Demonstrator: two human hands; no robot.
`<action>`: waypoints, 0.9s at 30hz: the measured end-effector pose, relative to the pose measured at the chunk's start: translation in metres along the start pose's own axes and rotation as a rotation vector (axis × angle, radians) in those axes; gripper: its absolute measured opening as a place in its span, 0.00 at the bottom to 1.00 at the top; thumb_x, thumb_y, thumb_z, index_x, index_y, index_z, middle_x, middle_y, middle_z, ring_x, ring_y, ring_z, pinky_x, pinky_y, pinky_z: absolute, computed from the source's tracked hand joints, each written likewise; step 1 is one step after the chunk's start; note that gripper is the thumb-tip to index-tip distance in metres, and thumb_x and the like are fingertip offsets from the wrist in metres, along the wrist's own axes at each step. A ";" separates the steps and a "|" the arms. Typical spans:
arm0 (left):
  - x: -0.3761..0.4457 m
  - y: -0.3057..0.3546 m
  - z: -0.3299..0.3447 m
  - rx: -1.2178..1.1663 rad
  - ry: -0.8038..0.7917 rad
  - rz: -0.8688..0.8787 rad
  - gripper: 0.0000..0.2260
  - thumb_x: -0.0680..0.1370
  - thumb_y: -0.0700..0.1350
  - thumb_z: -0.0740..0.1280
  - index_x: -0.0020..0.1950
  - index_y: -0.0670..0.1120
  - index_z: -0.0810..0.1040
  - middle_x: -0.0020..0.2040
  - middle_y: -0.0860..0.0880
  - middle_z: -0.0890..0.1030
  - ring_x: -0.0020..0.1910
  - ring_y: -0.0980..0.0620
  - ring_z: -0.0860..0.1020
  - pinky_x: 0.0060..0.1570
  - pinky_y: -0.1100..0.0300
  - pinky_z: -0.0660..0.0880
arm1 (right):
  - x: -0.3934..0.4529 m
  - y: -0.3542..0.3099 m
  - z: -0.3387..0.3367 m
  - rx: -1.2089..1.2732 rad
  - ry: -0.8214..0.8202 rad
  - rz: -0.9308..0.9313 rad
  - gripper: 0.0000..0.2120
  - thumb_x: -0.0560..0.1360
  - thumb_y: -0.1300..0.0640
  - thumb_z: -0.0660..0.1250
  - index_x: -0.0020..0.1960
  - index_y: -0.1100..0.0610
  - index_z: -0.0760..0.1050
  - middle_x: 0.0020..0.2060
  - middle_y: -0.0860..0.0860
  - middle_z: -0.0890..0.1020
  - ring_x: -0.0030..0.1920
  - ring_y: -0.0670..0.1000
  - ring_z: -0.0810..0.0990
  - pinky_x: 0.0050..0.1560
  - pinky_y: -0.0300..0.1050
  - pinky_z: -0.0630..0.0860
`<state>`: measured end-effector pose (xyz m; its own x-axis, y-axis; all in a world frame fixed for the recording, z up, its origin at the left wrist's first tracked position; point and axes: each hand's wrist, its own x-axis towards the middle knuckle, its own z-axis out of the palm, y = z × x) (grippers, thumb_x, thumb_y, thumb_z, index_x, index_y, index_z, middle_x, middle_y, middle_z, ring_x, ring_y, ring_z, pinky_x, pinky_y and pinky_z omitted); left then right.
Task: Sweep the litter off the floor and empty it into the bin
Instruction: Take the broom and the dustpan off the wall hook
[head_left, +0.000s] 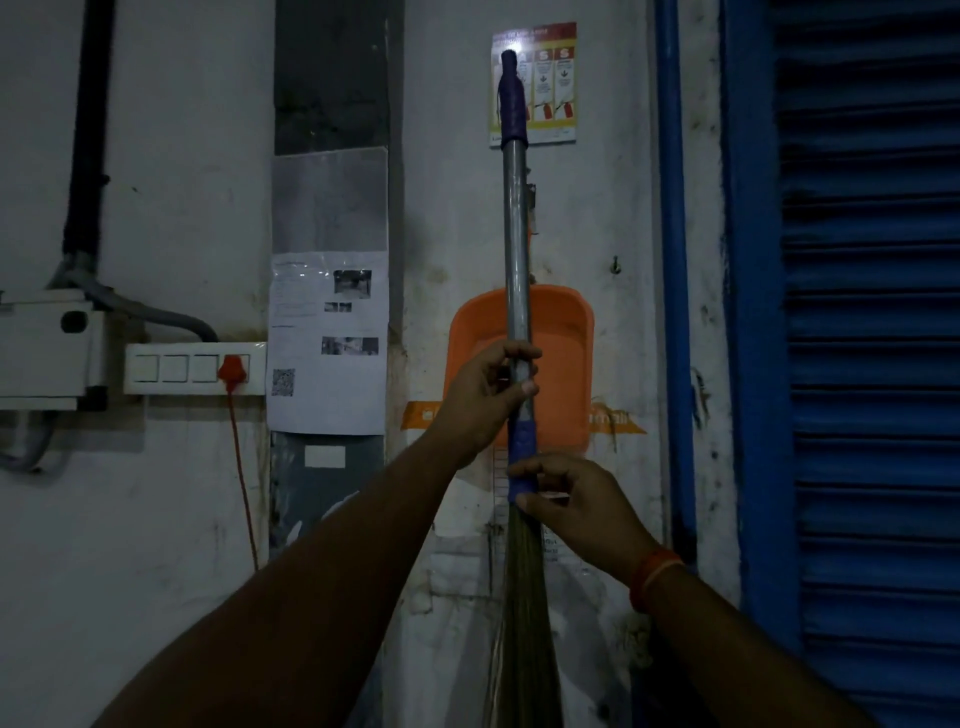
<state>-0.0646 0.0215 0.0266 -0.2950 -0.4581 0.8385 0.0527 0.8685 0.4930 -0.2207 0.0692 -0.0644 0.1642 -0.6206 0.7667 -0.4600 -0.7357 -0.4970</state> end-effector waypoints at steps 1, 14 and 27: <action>0.000 0.002 0.000 0.010 0.002 0.005 0.15 0.78 0.38 0.69 0.63 0.50 0.77 0.59 0.43 0.78 0.58 0.44 0.79 0.57 0.45 0.80 | 0.000 -0.002 0.001 0.012 -0.007 0.004 0.13 0.74 0.63 0.73 0.55 0.49 0.83 0.55 0.41 0.81 0.56 0.39 0.79 0.57 0.33 0.76; -0.015 0.030 -0.001 -0.102 -0.024 -0.025 0.17 0.81 0.35 0.64 0.68 0.48 0.73 0.62 0.49 0.77 0.57 0.49 0.79 0.54 0.53 0.79 | 0.008 -0.019 0.005 0.043 0.112 -0.017 0.12 0.73 0.66 0.72 0.47 0.49 0.83 0.46 0.40 0.84 0.49 0.39 0.81 0.51 0.29 0.75; -0.126 -0.024 0.001 -0.125 -0.163 -0.253 0.10 0.76 0.39 0.73 0.52 0.43 0.74 0.65 0.48 0.78 0.66 0.48 0.76 0.62 0.50 0.77 | 0.007 -0.014 -0.011 0.152 0.277 0.030 0.09 0.73 0.65 0.72 0.47 0.52 0.83 0.46 0.49 0.85 0.50 0.49 0.83 0.53 0.55 0.82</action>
<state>-0.0293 0.0580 -0.0910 -0.4619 -0.6110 0.6429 0.0718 0.6967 0.7138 -0.2224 0.0784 -0.0475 -0.1010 -0.5607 0.8219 -0.3217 -0.7633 -0.5602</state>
